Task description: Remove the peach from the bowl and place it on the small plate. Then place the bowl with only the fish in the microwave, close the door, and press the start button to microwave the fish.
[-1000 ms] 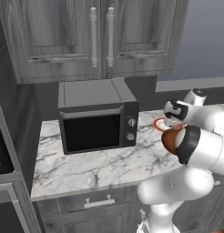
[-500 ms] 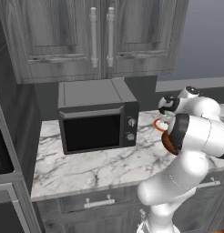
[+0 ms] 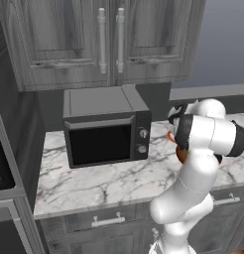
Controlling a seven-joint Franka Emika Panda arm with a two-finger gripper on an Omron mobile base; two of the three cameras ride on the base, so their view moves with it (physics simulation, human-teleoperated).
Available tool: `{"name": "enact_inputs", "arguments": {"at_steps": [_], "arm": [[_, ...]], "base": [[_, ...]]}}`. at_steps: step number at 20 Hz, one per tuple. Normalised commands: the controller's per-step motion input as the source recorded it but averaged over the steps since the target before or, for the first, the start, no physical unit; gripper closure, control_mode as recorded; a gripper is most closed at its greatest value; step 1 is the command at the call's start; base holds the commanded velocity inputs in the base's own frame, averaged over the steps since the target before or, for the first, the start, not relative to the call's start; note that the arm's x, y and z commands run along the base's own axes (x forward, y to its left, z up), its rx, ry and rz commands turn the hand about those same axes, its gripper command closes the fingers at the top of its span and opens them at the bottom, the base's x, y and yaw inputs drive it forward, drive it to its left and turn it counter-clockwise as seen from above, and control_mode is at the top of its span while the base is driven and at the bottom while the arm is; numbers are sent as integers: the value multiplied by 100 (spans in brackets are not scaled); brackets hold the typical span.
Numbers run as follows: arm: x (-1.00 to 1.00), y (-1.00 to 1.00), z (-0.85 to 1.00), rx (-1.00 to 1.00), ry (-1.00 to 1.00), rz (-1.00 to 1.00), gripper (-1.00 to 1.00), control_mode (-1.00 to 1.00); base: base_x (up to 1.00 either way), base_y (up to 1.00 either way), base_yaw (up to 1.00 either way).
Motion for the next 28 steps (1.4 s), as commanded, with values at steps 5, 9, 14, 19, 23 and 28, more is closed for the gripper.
{"name": "enact_inputs", "arguments": {"at_steps": [5,9,14,19,23,28], "arm": [[33,-11,-26,0,6,6,100,-100],[29,-6,-19,0,5,7,100,-100],[20,-10,-11,0,2,5,-100,-100],[17,-5,-14,0,1,5,-100,-100],[0,-15,11,0,0,1,-100,-100],[0,0,32,0,-3,2,-100,-100]], "base": [[0,0,0],[0,0,0],[0,0,0],[0,0,0],[0,0,0],[0,0,0]]}}
